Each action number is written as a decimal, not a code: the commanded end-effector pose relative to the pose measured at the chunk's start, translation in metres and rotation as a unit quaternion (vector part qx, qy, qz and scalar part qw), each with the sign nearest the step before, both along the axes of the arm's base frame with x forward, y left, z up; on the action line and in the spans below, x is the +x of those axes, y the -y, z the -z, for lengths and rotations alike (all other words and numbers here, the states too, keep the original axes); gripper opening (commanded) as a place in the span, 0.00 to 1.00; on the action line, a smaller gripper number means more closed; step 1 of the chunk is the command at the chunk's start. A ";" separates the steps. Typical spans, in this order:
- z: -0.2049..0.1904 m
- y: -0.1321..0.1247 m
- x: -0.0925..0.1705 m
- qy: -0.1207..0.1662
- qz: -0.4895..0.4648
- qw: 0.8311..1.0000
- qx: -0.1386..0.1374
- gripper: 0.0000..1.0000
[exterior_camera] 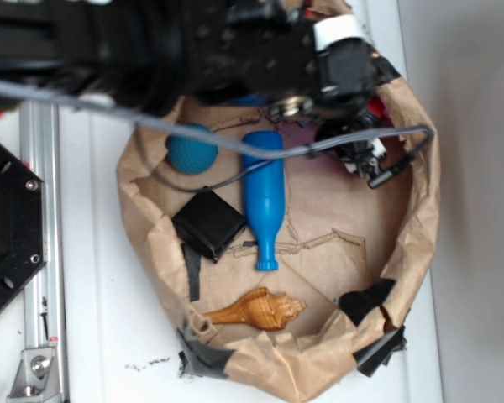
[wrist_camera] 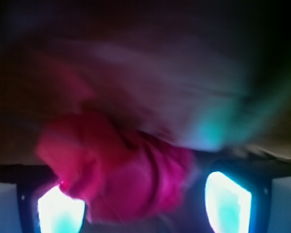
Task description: Grab the red paper.
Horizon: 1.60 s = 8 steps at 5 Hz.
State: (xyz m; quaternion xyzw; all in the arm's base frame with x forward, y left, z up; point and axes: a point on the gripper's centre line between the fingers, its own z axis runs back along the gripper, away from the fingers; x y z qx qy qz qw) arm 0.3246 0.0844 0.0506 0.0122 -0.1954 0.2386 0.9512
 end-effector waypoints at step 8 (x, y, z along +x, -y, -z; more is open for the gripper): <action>-0.079 0.031 -0.050 -0.047 0.086 0.989 -0.108 1.00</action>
